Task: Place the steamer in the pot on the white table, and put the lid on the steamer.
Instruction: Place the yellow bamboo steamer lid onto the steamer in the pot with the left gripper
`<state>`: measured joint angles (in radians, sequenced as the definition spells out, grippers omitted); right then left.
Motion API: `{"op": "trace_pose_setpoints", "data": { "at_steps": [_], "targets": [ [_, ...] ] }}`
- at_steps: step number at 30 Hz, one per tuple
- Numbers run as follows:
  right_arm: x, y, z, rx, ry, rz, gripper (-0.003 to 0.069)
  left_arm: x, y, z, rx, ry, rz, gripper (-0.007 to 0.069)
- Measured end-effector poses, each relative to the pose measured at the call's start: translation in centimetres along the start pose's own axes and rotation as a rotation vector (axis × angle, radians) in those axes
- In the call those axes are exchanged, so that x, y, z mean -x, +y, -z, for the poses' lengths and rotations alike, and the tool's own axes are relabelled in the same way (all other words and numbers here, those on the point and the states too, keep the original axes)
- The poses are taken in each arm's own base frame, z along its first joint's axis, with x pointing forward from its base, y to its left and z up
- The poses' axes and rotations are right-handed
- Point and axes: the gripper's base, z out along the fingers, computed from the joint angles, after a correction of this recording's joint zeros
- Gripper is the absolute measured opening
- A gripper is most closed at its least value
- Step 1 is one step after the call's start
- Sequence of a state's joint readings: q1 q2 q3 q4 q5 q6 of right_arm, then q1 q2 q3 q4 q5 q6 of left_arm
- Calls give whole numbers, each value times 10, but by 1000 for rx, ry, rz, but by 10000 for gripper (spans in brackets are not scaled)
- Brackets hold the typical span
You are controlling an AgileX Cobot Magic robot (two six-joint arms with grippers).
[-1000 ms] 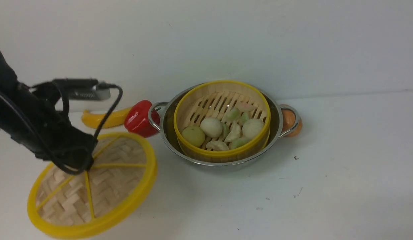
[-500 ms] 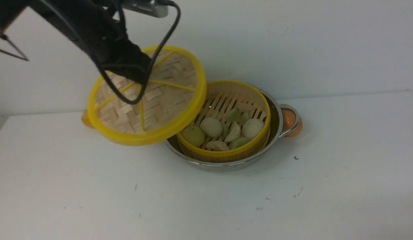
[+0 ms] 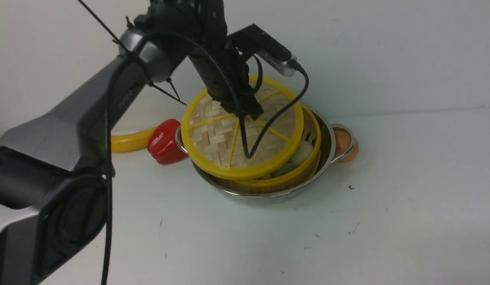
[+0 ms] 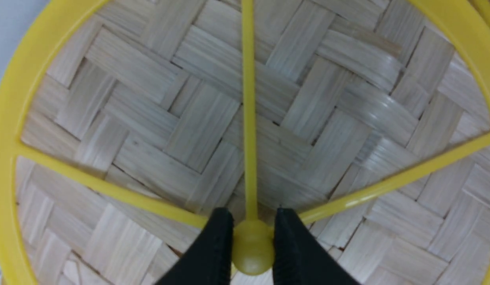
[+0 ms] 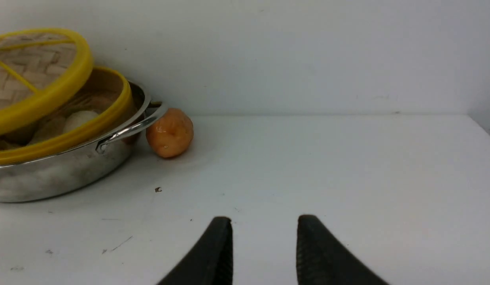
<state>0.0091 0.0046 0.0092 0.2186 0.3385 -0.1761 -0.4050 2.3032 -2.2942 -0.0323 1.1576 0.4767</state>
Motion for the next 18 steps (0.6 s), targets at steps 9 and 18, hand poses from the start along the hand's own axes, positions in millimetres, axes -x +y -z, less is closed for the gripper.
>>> {"op": "trace_pose_setpoints", "data": {
  "at_steps": [9,18],
  "targets": [
    [0,0,0,0,0,0,244,10,-2,-9,44,-78,-34,118],
    [0,0,0,0,0,0,244,15,-20,-24,24,-66,-113,118]
  ]
}}
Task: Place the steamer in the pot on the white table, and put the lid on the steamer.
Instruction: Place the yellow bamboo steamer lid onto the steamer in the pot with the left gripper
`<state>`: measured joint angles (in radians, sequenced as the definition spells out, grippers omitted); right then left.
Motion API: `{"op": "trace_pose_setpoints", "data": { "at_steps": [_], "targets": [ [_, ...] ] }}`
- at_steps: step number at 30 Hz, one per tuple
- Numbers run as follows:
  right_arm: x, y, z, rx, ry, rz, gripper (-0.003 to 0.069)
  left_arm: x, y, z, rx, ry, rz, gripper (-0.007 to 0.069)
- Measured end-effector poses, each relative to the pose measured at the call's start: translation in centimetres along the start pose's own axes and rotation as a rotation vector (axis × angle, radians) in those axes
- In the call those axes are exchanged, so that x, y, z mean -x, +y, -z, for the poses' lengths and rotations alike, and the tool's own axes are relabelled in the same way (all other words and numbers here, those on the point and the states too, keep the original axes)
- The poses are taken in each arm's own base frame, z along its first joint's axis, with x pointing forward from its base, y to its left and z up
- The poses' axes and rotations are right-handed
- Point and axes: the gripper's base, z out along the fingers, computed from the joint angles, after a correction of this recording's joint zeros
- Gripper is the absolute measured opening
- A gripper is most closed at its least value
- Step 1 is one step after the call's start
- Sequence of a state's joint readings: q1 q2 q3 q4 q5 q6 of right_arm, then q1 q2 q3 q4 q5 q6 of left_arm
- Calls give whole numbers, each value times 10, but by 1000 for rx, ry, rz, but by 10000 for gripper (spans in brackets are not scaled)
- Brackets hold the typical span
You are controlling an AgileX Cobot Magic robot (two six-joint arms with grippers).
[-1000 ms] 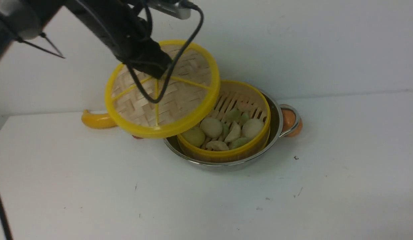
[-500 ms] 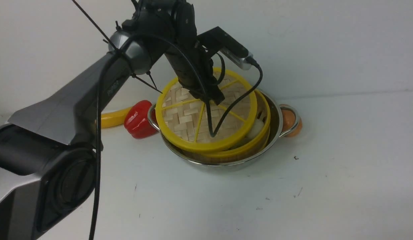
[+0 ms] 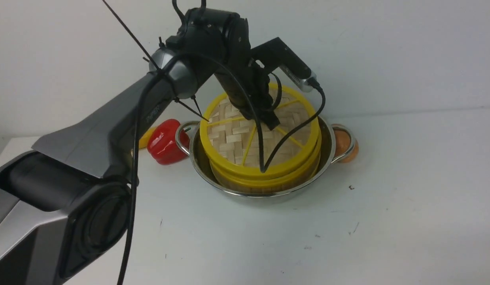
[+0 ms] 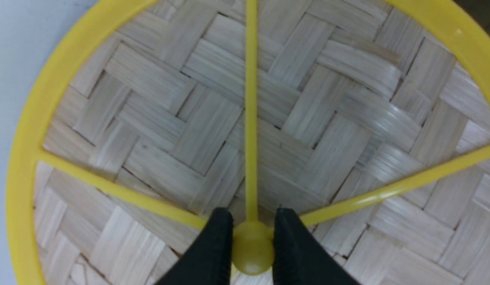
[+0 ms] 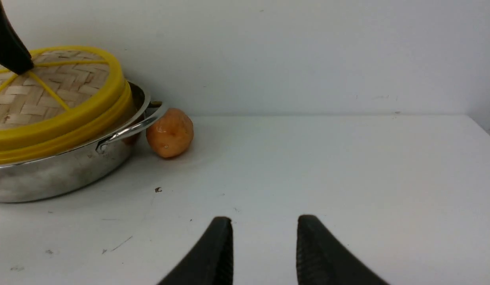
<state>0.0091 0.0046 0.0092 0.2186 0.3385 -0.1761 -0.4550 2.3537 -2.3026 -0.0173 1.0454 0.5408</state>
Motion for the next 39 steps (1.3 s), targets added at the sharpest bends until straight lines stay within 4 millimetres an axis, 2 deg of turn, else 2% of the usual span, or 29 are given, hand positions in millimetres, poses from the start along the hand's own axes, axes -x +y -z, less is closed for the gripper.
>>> {"op": "trace_pose_setpoints", "data": {
  "at_steps": [8,21,32,39],
  "targets": [
    [0,0,0,0,0,0,244,5,0,17,-4,29,-16,118],
    [0,0,0,0,0,0,244,5,-6,24,-73,47,-3,118],
    [0,0,0,0,0,0,244,8,-5,23,-61,22,-2,118],
    [0,0,0,0,0,0,244,3,-7,11,-81,57,-1,118]
  ]
}}
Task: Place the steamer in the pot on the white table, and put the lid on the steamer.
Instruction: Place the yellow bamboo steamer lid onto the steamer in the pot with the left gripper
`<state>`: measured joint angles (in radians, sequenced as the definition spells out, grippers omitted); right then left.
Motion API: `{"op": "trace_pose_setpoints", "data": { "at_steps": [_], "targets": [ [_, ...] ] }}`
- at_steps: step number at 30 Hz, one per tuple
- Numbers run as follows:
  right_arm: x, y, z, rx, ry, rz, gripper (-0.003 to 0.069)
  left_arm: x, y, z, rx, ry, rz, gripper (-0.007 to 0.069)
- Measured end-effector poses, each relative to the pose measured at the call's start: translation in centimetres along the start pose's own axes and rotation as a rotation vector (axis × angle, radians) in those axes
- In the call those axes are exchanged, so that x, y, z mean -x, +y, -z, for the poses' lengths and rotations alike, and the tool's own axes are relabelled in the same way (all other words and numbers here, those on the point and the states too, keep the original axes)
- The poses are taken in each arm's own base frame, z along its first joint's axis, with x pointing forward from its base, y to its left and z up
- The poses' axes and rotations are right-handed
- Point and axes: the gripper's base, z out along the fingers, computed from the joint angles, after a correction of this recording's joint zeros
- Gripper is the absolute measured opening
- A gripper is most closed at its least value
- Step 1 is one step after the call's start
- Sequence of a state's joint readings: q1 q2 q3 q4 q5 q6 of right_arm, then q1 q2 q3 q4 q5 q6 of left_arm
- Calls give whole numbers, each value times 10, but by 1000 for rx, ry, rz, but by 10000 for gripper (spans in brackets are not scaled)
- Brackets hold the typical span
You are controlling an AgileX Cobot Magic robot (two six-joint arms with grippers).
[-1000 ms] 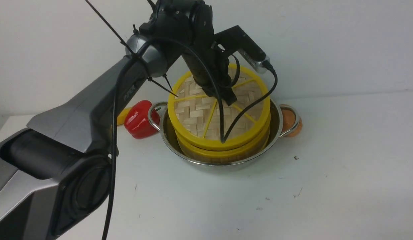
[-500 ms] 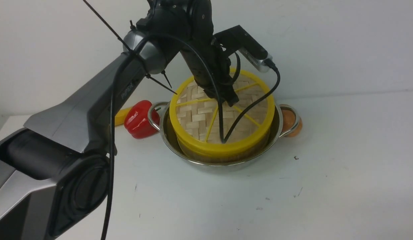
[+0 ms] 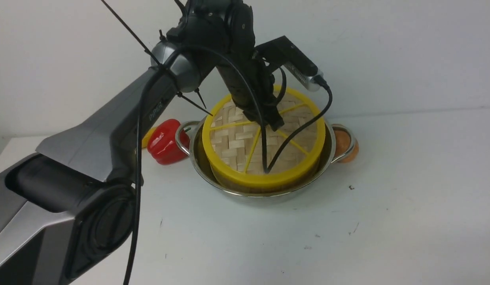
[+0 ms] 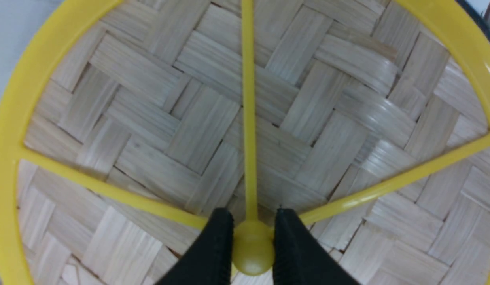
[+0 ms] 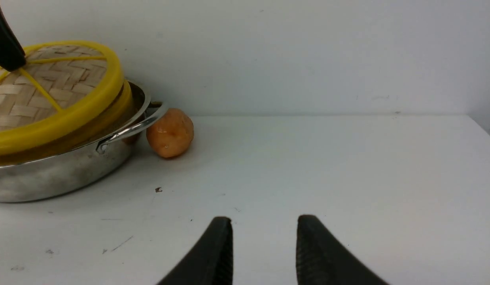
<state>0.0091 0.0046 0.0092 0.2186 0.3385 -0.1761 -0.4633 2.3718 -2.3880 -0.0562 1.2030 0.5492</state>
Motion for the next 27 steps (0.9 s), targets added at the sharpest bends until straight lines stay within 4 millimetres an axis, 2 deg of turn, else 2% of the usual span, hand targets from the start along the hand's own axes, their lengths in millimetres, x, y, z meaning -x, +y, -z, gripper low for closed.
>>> {"op": "trace_pose_setpoints", "data": {
  "at_steps": [10,21,27],
  "targets": [
    [0,0,0,0,0,0,244,1,3,-4,31,-13,-7,118],
    [0,0,0,0,0,0,244,-4,16,-3,65,-30,12,118],
    [0,0,0,0,0,0,244,-4,12,-4,12,-37,34,118]
  ]
}}
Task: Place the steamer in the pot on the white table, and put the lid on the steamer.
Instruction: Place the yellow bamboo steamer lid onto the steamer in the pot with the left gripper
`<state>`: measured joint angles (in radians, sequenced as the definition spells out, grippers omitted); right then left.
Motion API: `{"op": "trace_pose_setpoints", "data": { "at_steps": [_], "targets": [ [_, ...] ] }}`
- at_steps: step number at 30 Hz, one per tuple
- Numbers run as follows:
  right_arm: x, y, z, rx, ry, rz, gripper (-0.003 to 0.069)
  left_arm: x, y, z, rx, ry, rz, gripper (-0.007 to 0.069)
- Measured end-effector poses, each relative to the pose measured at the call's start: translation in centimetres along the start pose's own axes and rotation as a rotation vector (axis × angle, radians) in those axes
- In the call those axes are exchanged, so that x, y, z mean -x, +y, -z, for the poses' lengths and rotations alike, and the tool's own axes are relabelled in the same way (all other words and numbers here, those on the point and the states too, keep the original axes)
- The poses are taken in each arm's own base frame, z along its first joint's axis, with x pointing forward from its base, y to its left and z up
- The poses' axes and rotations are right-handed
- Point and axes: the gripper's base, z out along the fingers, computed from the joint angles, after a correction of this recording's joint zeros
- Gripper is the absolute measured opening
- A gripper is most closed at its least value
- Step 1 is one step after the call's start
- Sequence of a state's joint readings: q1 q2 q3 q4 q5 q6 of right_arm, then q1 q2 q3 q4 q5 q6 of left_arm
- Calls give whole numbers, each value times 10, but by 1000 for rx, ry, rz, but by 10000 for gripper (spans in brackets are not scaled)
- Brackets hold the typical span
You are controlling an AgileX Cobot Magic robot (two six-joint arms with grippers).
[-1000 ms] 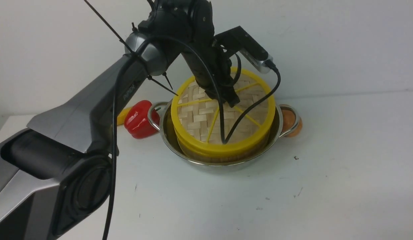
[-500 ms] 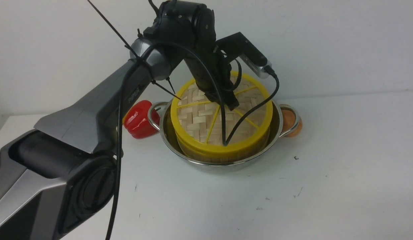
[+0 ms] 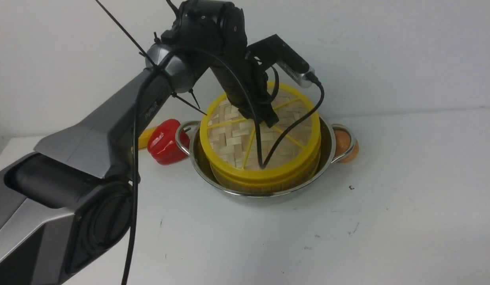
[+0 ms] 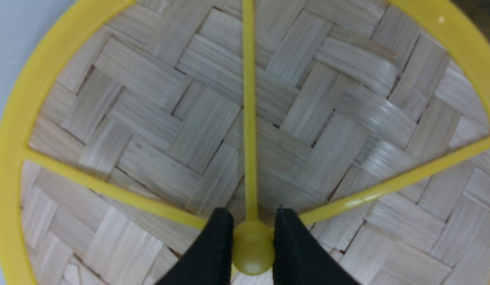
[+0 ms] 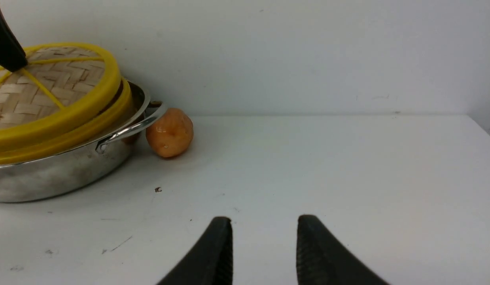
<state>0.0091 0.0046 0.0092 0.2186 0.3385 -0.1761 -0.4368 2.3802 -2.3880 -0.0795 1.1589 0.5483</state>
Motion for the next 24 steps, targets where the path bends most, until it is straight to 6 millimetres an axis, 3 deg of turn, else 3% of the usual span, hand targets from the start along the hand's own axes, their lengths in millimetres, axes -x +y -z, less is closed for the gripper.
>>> {"op": "trace_pose_setpoints", "data": {
  "at_steps": [24],
  "targets": [
    [0,0,0,0,0,0,244,1,-2,0,-10,-7,3,118]
  ]
}}
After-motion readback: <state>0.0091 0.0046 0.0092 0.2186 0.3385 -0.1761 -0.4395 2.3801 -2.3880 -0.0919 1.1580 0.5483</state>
